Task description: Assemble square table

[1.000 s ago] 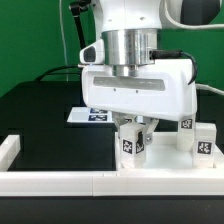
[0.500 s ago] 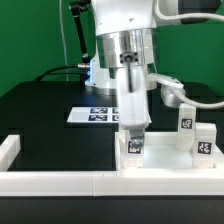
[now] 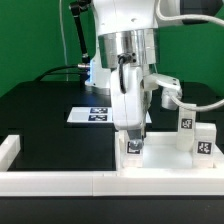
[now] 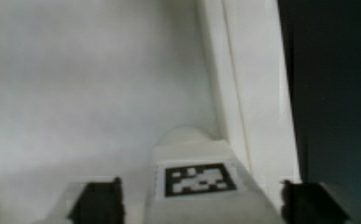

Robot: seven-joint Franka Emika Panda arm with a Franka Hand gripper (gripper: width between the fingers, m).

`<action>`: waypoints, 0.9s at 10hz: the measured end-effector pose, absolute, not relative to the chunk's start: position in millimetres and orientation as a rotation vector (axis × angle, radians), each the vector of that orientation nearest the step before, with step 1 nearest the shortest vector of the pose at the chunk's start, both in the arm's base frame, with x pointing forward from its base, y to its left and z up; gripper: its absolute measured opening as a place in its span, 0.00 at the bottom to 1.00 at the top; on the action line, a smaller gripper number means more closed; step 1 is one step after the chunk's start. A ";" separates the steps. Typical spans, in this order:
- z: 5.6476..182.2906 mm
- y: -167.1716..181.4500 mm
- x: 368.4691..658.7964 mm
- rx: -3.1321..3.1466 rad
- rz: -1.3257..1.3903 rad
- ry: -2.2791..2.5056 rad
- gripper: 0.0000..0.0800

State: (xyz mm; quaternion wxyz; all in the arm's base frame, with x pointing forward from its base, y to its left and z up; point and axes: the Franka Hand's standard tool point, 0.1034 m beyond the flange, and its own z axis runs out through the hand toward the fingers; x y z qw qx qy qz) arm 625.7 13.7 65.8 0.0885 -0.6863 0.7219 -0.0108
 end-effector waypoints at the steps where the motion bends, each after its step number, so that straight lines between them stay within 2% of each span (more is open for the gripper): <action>1: 65.0 11.4 624.5 -2.250 -0.068 1.931 0.65; 2: 63.5 12.8 619.9 -2.386 -0.076 1.771 0.78; 3: 63.4 12.2 620.4 -2.420 -0.082 1.727 0.80; 5: 63.9 11.9 620.6 -2.572 -0.106 1.508 0.81; 7: 66.9 17.4 622.0 -2.872 -0.161 0.935 0.81; 9: 65.6 9.4 620.5 -2.961 -0.236 0.689 0.81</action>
Offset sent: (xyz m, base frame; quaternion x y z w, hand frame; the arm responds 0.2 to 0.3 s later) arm 0.0000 0.0000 0.0000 0.0000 0.0000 -0.1296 0.9916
